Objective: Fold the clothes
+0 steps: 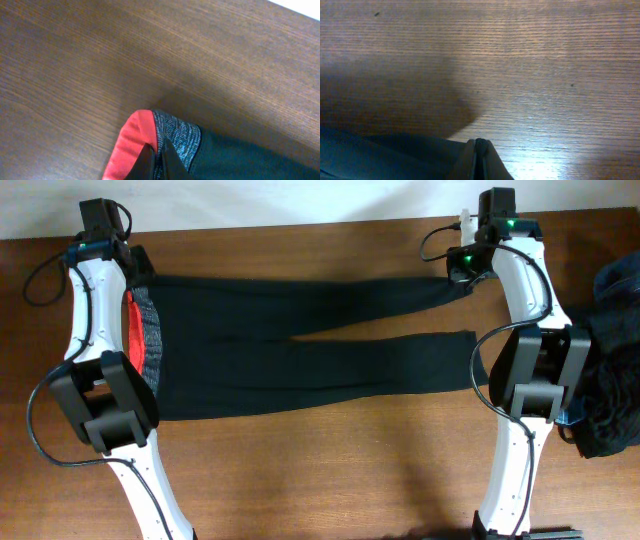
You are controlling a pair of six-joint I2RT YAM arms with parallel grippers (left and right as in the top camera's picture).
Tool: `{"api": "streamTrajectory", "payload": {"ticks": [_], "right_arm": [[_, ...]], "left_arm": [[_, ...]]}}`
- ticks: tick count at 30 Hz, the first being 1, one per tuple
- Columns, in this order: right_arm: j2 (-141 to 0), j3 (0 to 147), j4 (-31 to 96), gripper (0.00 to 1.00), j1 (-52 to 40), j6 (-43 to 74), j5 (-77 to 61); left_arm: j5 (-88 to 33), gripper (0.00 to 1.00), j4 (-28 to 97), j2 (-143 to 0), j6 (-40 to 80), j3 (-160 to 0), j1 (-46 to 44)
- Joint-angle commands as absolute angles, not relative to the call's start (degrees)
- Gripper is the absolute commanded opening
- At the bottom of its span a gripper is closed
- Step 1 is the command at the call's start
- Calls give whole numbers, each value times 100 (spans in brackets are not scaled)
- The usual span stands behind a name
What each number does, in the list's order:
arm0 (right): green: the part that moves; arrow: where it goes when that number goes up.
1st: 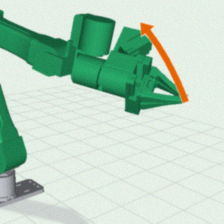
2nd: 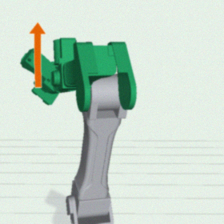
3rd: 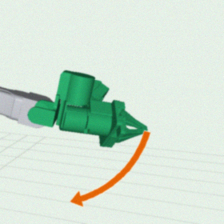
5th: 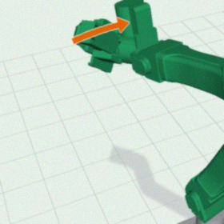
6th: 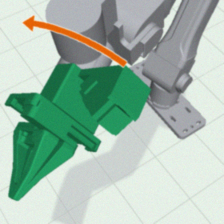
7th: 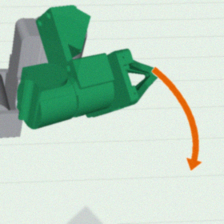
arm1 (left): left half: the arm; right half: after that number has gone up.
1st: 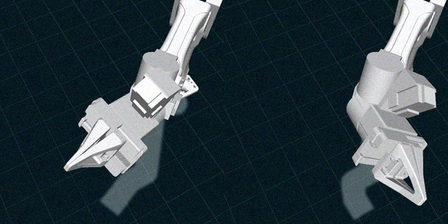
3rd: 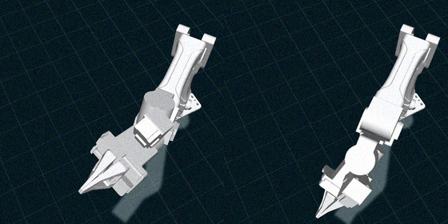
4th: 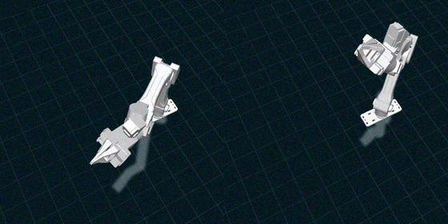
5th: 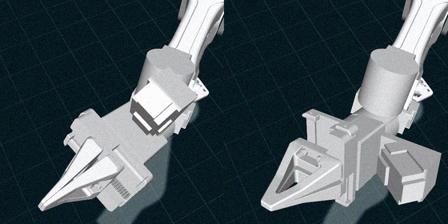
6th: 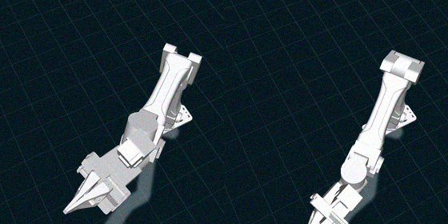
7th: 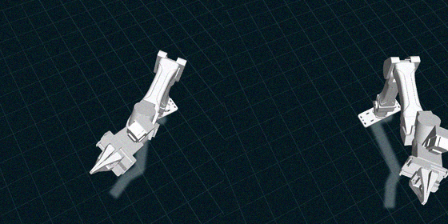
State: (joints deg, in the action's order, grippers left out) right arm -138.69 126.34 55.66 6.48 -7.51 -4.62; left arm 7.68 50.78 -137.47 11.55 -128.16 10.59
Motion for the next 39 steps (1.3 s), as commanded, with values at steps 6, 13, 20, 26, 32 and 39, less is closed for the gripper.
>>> {"api": "streamTrajectory", "payload": {"ticks": [6, 13, 20, 26, 32, 39], "right_arm": [[-13528, 12763, 5745, 4, 639, -880, -580], [-13148, 12763, 5885, 4, 639, -882, -582], [-12840, 12763, 6377, 4, 639, -965, -604], [-12827, 12763, 6731, 4, 639, -965, -801], [-12827, 12763, 6973, 4, 639, -972, -799], [-12665, 12763, 7129, 4, 639, -969, -847]], "left_arm": [[475, 0, 5395, -13194, 709, -12960, 1120], [381, 0, 5673, -13045, 652, -12960, 1120], [381, 0, 6366, -13026, 545, -12960, 1133], [172, 0, 6764, -12916, 545, -12960, 1208], [-333, 0, 7063, -12726, 543, -12960, 1282], [-390, 0, 7341, -12442, 504, -12960, 1293]]}}
